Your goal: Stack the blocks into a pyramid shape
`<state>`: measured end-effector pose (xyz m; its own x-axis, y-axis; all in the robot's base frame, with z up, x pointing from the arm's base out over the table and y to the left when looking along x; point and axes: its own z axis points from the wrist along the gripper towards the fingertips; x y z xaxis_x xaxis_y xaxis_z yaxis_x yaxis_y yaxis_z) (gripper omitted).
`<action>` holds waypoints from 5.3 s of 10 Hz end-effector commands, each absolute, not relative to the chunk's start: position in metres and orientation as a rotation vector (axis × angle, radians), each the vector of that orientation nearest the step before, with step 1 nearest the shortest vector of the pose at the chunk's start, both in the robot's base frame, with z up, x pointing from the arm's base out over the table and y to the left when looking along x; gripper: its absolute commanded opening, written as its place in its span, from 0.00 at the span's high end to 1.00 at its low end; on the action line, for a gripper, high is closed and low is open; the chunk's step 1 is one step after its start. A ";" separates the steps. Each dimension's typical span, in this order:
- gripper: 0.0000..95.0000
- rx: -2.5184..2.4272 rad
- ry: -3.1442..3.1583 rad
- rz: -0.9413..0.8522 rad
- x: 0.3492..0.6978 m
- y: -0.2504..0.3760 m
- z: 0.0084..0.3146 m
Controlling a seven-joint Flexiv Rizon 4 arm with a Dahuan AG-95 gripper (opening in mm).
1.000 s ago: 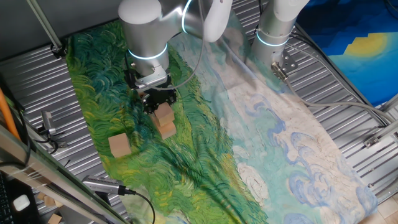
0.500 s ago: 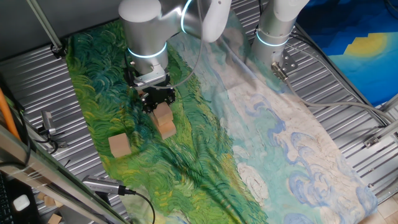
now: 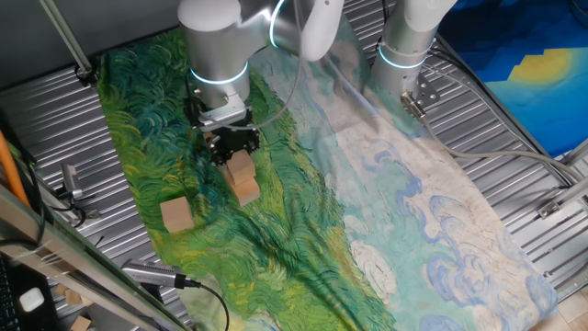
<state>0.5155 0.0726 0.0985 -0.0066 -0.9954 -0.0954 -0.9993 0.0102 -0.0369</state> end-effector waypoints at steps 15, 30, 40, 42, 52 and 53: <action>0.40 -2.113 2.177 0.034 0.517 0.072 0.097; 0.40 -1.910 2.411 -0.005 0.571 0.161 0.145; 0.40 -2.001 2.351 -0.069 0.641 0.177 0.096; 0.40 -2.014 2.350 -0.084 0.645 0.173 0.095; 0.40 -1.774 2.568 -0.100 0.645 0.173 0.095; 0.40 -1.765 2.575 -0.098 0.645 0.173 0.095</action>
